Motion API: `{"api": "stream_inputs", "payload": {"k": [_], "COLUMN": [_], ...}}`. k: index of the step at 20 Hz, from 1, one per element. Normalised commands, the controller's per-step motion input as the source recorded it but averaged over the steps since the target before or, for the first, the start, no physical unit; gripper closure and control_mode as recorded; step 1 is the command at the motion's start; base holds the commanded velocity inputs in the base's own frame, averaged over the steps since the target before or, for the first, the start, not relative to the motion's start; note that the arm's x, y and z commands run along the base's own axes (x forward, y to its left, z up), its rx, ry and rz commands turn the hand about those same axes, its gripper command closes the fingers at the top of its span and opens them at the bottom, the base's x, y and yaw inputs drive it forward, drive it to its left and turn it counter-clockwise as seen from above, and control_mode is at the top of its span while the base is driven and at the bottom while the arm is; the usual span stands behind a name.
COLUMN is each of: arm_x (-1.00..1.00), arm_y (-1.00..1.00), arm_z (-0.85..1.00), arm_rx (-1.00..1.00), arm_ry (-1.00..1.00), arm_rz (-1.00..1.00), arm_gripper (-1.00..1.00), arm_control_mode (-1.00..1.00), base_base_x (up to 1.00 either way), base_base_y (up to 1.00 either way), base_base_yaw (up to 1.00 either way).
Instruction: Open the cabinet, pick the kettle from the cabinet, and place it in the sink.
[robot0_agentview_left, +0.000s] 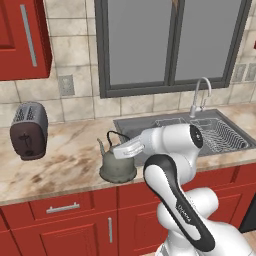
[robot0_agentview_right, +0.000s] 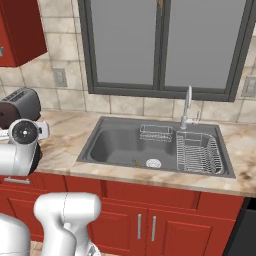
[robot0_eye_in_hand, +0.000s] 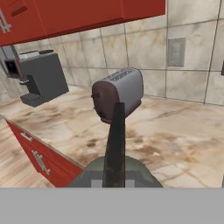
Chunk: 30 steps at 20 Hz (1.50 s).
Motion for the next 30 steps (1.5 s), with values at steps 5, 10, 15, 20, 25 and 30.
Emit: {"api": "stream_inputs", "payload": {"k": [5,10,15,20,25,30], "arm_x": [0.00,0.00,0.00,0.00,0.00,0.00], "arm_y": [0.00,0.00,0.00,0.00,0.00,0.00], "arm_z": [0.00,0.00,0.00,0.00,0.00,0.00], "arm_rx": [0.00,0.00,0.00,0.00,0.00,0.00], "arm_ry": [0.00,0.00,0.00,0.00,0.00,0.00], "arm_rz": [0.00,0.00,0.00,0.00,0.00,0.00], "arm_gripper": [1.00,1.00,1.00,1.00,1.00,1.00], "arm_control_mode": [1.00,1.00,1.00,1.00,1.00,1.00], "base_base_x": [0.35,0.35,0.05,0.00,0.00,0.00], "base_base_y": [0.25,0.27,0.13,0.00,0.00,0.00], "base_base_yaw": [0.00,0.00,0.00,0.00,0.00,0.00]}}
